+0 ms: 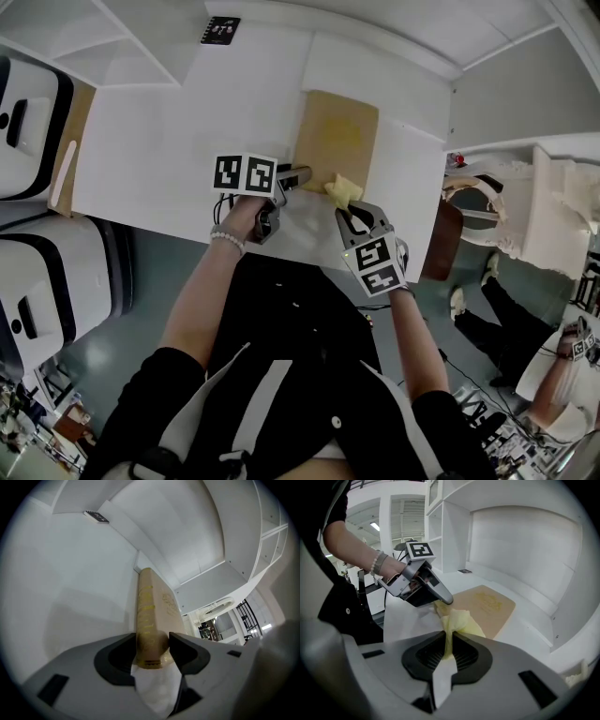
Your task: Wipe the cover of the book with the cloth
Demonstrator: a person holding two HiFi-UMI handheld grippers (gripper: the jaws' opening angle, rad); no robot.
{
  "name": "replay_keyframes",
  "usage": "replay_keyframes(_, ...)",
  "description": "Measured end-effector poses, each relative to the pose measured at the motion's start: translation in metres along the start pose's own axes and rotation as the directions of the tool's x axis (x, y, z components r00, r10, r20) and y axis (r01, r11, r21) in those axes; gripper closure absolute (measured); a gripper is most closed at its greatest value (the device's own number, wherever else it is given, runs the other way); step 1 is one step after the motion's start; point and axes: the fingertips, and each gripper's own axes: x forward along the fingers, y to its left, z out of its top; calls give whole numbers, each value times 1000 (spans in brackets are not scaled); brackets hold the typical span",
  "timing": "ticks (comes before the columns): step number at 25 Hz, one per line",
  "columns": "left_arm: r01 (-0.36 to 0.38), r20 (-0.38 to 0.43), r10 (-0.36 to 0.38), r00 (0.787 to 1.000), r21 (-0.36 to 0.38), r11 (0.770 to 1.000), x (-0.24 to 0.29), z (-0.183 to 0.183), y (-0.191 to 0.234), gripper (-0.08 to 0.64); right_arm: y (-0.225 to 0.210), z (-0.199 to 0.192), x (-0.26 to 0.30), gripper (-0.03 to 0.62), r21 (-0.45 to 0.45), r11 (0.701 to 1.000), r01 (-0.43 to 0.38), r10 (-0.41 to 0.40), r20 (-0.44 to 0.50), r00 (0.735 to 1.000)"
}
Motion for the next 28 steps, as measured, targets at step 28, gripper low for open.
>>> replay_keyframes(28,-12,-18,13,1000,46,999,0,0,-1,337,-195,44,43,555,438,866,241,-284,34,958)
